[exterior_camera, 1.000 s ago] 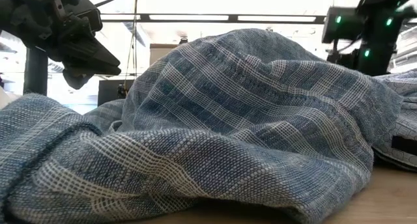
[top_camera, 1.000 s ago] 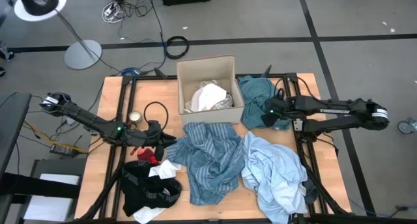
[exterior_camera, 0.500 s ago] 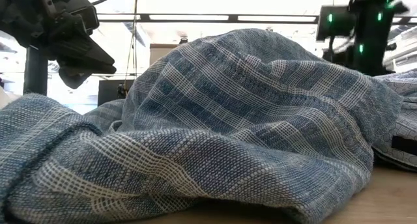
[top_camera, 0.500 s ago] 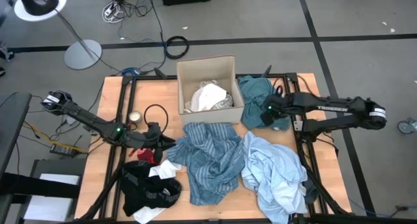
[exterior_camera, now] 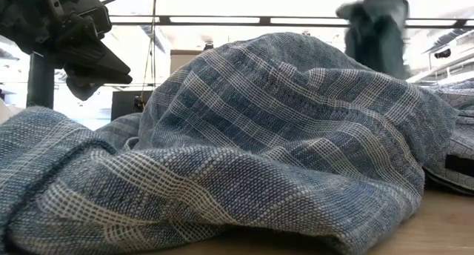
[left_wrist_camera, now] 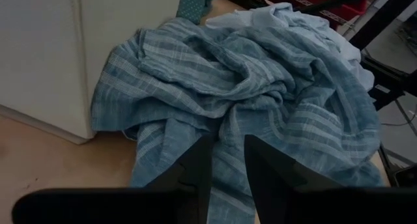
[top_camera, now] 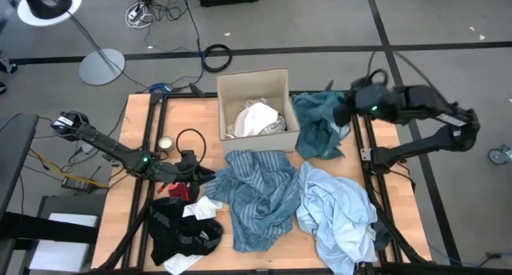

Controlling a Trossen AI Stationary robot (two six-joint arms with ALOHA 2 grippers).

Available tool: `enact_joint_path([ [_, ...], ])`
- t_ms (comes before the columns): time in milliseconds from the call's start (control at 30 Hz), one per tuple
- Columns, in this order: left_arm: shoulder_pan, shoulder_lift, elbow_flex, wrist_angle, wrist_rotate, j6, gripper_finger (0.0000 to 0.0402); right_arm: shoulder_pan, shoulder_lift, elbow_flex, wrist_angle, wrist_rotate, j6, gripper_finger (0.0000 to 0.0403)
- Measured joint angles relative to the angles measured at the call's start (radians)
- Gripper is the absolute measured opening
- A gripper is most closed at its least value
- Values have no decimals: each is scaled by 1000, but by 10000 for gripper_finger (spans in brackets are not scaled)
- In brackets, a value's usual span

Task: Sort clothes
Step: Put the green patient gown into the laundry bin

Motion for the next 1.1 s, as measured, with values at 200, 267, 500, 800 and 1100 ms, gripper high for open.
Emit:
enact_joint_path([
  [200,0,0,0,-1,-3,0,94,16,143,268,231,28,-294,1],
  [267,0,0,0,-2,-3,0,94,16,199,346,350,25,-408,1],
  [500,0,0,0,-3,-3,0,94,-5,400,568,780,-39,-795,1],
  [800,0,0,0,-14,-3,0,94,-139,583,662,1283,-328,-964,0],
  [1100,0,0,0,-17,-3,0,94,-270,656,673,1028,-485,-767,1],
])
